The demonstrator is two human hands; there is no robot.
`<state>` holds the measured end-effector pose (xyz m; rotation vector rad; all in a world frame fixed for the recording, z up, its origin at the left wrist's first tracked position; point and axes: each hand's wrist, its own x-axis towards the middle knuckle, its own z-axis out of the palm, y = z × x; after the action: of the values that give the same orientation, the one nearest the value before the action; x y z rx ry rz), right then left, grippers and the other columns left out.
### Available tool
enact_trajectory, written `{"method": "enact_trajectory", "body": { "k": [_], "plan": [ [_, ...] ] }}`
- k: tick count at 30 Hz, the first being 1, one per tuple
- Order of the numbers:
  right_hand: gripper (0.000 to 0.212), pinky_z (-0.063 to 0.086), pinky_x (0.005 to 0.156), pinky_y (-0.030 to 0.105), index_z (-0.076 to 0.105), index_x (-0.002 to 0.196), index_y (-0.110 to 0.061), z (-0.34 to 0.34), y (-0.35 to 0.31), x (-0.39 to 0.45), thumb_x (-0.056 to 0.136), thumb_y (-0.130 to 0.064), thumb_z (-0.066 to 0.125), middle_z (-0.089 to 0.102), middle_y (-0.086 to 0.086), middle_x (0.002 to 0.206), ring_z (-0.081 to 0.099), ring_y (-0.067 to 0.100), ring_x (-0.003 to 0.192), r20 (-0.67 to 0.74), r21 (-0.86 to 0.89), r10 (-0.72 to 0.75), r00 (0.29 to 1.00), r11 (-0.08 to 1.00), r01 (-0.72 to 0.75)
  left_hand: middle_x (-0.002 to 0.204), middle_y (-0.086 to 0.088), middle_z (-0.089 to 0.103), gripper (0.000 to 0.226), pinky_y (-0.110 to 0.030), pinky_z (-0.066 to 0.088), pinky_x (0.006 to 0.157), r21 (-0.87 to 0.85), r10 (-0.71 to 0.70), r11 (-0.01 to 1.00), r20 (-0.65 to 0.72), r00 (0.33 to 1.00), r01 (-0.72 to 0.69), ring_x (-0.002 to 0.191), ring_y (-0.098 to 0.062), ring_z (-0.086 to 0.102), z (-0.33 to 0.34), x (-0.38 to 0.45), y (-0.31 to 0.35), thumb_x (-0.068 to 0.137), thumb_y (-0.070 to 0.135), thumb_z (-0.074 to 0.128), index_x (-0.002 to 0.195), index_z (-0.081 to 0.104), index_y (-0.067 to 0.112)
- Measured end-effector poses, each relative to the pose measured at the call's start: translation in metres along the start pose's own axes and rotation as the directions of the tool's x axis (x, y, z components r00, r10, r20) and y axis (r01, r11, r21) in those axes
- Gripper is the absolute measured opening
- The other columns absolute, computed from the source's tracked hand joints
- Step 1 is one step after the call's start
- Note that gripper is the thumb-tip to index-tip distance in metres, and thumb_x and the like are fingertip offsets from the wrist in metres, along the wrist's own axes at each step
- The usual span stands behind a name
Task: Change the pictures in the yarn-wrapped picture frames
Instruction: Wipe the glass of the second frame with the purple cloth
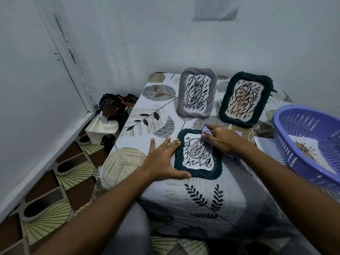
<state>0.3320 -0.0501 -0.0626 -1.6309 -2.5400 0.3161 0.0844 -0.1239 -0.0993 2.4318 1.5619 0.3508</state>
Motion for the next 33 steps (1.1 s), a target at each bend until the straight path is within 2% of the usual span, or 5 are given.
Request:
{"method": "enact_trajectory", "body": {
  "k": [6,11,16,23,33],
  "plan": [
    [0.059,0.028,0.113,0.043,0.067,0.108,-0.004,0.018,-0.035,0.022,0.1,-0.05,0.031,0.031,0.013,0.154,0.036,0.029,0.137,-0.005,0.02,-0.051,0.999,0.998,0.051,0.159,0.006,0.02,0.126,-0.06,-0.006,0.115,0.022,-0.003,1.0,-0.007,1.0,0.004,0.148,-0.012,0.008,0.0,0.0,0.0,0.053,0.095,0.041,0.152,0.02,0.02],
    [0.059,0.021,0.117,0.044,0.064,0.12,-0.012,0.02,-0.034,0.019,0.1,-0.052,0.027,0.021,0.008,0.158,0.024,0.028,0.143,0.0,0.016,-0.034,0.999,0.999,0.034,0.16,0.006,0.018,0.124,-0.061,-0.005,0.115,0.084,0.006,0.996,0.019,1.0,-0.008,0.148,-0.014,0.008,0.0,0.001,0.0,0.054,0.095,0.035,0.153,0.013,0.024],
    [0.059,0.05,0.081,0.034,0.065,0.105,0.0,-0.001,-0.002,-0.005,0.1,-0.048,0.032,0.04,0.011,0.148,0.058,0.023,0.098,0.006,0.105,0.078,0.997,0.991,-0.078,0.16,0.008,0.017,0.124,-0.061,-0.005,0.115,0.089,0.001,0.996,0.018,1.0,-0.002,0.148,-0.012,0.006,0.001,0.001,-0.001,0.053,0.096,0.034,0.153,0.016,0.025],
    [0.052,0.046,0.082,0.036,0.063,0.101,0.005,0.0,0.0,-0.014,0.099,-0.041,0.04,0.057,0.016,0.117,0.055,0.026,0.093,-0.039,0.21,0.101,0.994,0.973,-0.091,0.16,0.007,0.018,0.126,-0.061,-0.003,0.115,0.096,-0.009,0.995,0.021,1.0,0.007,0.148,-0.013,0.007,-0.001,0.002,0.001,0.052,0.096,0.033,0.153,0.016,0.023],
    [0.062,0.042,0.095,0.039,0.071,0.093,-0.002,0.02,-0.007,-0.056,0.097,-0.052,0.035,0.027,0.01,0.156,0.043,0.026,0.13,-0.055,0.265,0.067,0.996,0.963,-0.05,0.159,0.006,0.019,0.126,-0.06,-0.007,0.115,0.054,-0.009,0.998,0.01,1.0,0.008,0.148,-0.013,0.007,0.0,0.0,0.002,0.051,0.096,0.035,0.153,0.017,0.024]
  ]
}}
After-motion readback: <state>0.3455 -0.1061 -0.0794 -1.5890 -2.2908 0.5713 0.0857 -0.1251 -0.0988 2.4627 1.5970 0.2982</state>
